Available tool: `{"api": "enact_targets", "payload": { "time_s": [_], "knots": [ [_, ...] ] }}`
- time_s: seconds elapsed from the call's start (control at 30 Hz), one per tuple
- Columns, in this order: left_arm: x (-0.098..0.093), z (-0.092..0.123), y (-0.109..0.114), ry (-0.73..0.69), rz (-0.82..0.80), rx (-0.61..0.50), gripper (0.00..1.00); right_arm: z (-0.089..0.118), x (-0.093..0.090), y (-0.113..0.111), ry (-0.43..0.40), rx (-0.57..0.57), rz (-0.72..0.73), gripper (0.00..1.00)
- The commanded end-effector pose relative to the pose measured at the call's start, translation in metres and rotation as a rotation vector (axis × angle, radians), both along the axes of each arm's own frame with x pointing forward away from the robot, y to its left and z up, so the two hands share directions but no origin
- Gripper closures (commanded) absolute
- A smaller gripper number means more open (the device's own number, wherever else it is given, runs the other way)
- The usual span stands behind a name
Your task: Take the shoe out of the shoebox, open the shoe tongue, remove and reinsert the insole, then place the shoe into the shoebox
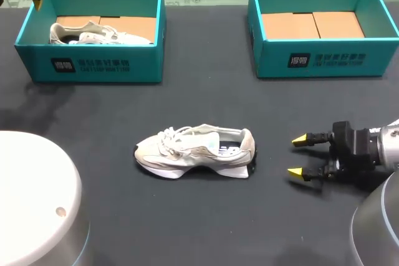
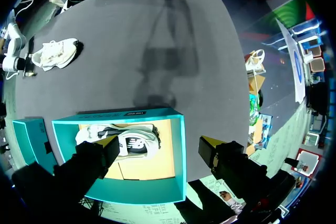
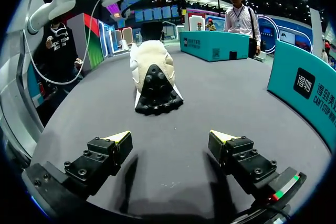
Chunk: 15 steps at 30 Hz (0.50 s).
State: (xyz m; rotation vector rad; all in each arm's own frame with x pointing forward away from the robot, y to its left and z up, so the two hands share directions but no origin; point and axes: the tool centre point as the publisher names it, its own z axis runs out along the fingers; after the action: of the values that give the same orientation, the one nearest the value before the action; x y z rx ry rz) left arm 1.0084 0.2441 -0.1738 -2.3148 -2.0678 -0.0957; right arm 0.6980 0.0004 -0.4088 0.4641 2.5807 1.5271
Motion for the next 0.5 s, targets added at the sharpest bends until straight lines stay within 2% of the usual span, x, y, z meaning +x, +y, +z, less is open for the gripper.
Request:
{"api": "enact_targets", "payload": {
  "time_s": [0.03,0.17,0.5],
  "knots": [
    [-0.0002,0.0002,0.0004,-0.001,-0.001,0.001,0.00,0.0020,-0.0093,0.0105,-0.021,-0.023,-0.060,0.00],
    [-0.0002,0.0002,0.0004,-0.001,-0.001,0.001,0.00,0.0038,-0.0113,0.0174,-0.029,-0.014,-0.082,0.00],
    [-0.0002,0.0002,0.0004,-0.001,-0.001,0.001,0.00,0.0038,-0.0113,0.0174,-0.029,-0.014,-0.082,0.00]
  ]
}}
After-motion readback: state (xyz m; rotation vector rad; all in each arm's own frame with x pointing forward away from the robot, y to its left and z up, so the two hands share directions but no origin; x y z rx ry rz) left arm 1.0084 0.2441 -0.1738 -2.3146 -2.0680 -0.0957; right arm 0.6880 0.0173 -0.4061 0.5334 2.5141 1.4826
